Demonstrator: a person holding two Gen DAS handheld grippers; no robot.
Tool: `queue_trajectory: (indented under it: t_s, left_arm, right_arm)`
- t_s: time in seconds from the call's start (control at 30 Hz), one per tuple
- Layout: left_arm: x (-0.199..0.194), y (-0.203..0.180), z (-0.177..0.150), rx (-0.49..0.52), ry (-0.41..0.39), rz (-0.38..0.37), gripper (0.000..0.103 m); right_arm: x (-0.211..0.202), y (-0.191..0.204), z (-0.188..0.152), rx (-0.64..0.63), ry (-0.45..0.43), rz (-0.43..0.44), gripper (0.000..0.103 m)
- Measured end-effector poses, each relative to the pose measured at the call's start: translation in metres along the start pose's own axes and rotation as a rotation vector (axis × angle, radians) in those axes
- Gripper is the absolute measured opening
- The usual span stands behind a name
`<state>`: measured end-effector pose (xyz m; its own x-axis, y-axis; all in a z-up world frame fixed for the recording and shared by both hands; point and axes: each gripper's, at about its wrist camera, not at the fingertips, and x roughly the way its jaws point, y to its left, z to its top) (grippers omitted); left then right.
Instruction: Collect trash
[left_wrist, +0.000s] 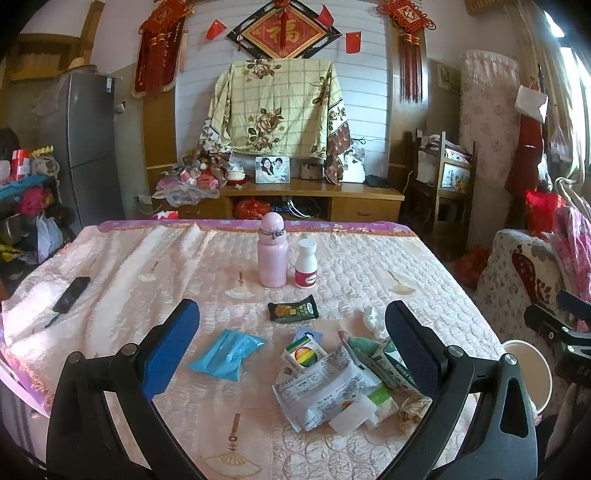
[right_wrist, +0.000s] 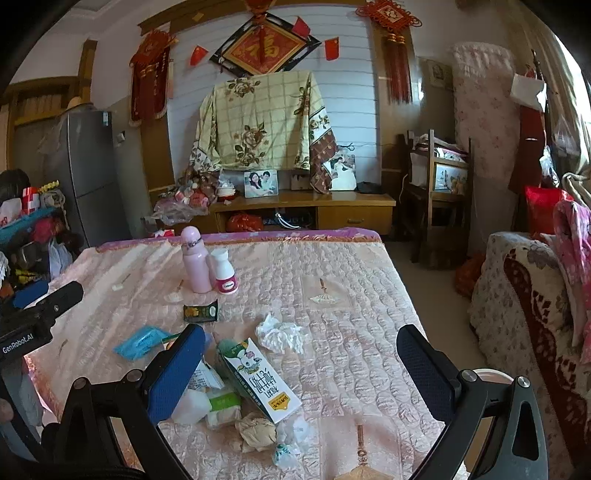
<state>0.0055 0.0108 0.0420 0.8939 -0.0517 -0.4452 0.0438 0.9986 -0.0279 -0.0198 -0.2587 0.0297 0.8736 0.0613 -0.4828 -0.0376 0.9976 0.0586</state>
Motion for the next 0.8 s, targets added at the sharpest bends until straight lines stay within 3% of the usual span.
queue_trajectory:
  t_s: [0.8]
  left_arm:
    - [0.0010,-0.0023,-0.0027,0.000,0.010,-0.003,0.100]
  right_arm:
    - [0.0054,0.0008,-0.0046,-0.005,0.023,0.006,0.103]
